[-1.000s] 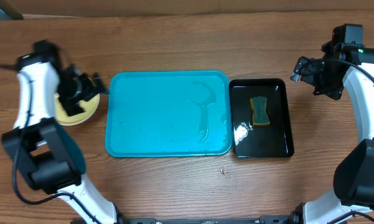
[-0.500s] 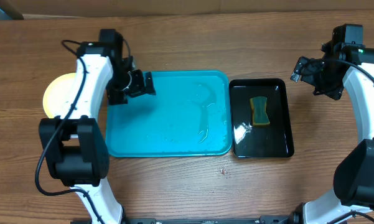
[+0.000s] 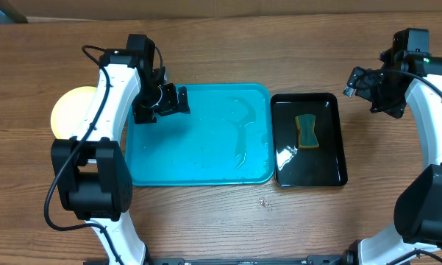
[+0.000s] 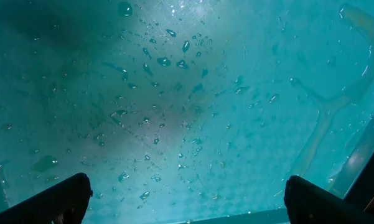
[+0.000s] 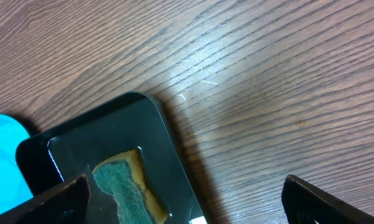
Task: Clean dirty plates on tray and stack at the side
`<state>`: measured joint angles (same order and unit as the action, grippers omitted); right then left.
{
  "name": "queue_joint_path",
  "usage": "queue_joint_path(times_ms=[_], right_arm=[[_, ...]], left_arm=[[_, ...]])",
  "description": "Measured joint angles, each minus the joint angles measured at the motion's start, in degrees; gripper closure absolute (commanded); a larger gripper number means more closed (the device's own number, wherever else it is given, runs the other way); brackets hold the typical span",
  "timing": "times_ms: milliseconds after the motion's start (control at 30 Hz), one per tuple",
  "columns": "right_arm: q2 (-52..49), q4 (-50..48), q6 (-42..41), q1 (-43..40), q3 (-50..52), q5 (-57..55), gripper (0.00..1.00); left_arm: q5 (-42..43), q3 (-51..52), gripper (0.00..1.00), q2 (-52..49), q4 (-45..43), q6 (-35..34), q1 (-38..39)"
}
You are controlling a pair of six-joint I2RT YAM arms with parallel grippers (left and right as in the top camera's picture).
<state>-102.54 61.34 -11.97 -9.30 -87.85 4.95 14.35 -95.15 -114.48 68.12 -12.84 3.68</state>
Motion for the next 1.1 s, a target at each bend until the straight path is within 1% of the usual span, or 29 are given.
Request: queue_joint_path(times_ms=[400,567,633,900,1000,1100], right_arm=[[0.02,-0.44,-0.02,0.31,0.00,-0.09,0.00],[3.52,-0.39,0.02,3.96,0.31,-0.46,0.00],[7.26,-0.44,0.00,6.78,0.35,-0.46,0.00],[30.99,-0.70,-0.02,21.44,0.35,-0.09,0.00],[39.60,-0.66,-0.02,24.87,0.35,0.13,0.00],[47.30,-0.33,0.22,26.34,0.35,0.02,0.00]], left_arm=[[0.00,0.00,0.00,0.00,0.00,0.00,0.00],[0.00,-0.02,0.00,0.00,0.00,0.00,0.00],[0.00,0.00,0.00,0.00,0.00,0.00,0.00],[0.00,0.00,0.00,0.00,0.00,0.00,0.00],[0.00,0.00,0.00,0.00,0.00,0.02,0.00],[-0.02,0.00,0.00,0.00,0.00,0.00,0.00]])
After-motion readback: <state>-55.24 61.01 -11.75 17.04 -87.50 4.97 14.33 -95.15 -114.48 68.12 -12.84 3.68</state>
